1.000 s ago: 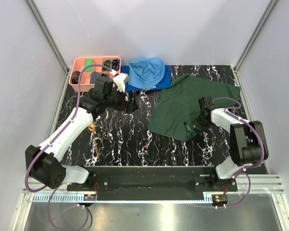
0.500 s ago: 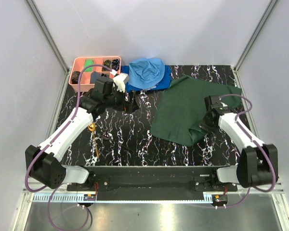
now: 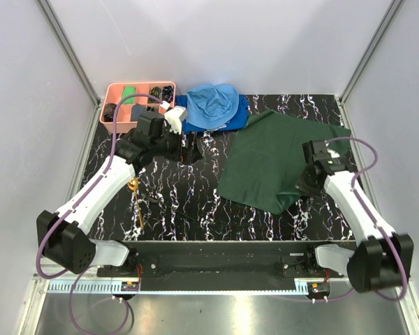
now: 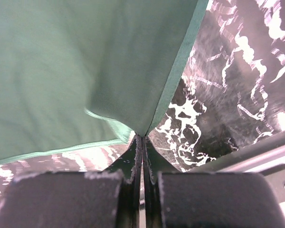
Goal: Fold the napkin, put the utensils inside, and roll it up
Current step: Fold the napkin
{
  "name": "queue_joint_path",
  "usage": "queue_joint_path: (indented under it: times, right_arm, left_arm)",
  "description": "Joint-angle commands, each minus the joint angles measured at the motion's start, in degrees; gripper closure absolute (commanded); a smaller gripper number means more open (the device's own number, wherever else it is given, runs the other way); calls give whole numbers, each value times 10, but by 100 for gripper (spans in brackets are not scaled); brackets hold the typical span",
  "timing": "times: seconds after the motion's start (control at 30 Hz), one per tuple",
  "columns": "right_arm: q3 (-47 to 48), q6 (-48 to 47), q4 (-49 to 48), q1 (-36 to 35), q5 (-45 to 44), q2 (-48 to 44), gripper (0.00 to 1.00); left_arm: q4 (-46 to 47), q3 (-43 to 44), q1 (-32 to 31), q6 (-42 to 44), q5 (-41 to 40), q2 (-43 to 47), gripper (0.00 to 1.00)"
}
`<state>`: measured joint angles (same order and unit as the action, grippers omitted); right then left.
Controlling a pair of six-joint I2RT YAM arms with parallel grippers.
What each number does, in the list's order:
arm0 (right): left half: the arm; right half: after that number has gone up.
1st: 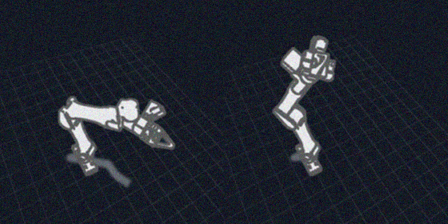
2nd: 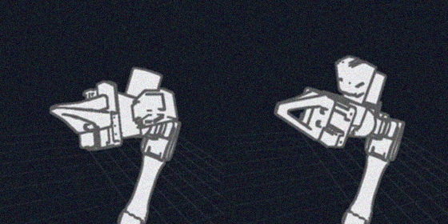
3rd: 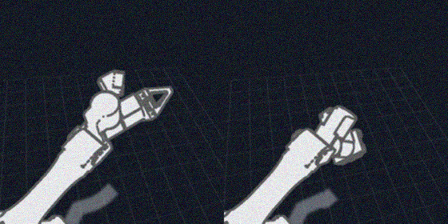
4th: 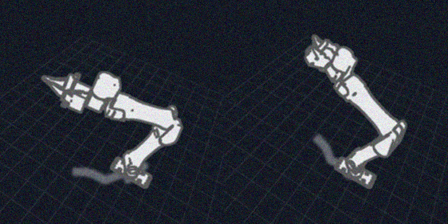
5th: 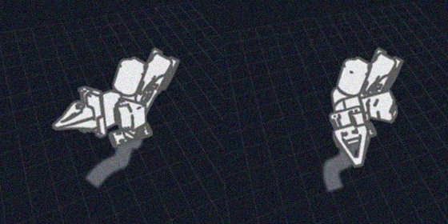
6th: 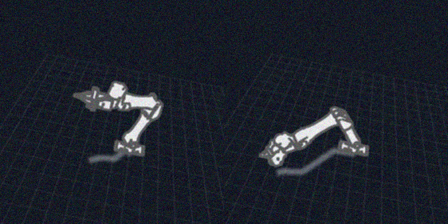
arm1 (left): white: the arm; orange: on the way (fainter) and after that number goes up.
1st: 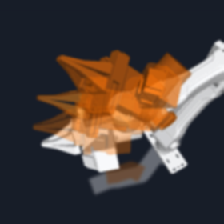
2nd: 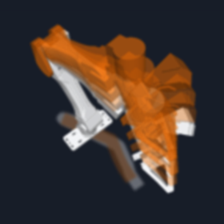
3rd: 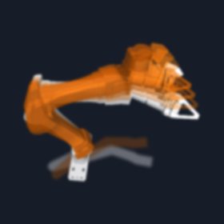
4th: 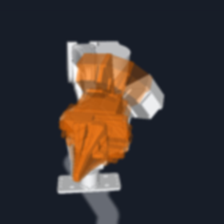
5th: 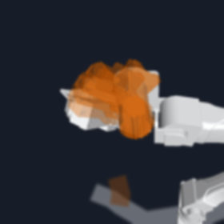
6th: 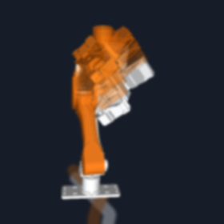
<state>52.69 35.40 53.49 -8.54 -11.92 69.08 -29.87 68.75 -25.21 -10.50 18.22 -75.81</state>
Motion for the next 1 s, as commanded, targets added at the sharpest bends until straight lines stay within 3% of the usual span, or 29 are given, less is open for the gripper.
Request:
queue_joint_path:
  times: [0.0,0.57,0.87,0.97]
  right_arm:
    - [77,5,27,-4,-57,-93,100]
    - [225,22,144,-4,-181,-209,100]
    - [246,28,183,-4,-202,-235,100]
    - [227,27,174,-4,-159,-220,100]
  left_arm:
    - [30,-6,1,-8,26,16,2]
    - [43,-13,-13,-18,45,20,2]
    - [45,-13,-19,-18,43,27,2]
    - [46,-13,-19,-19,45,25,2]
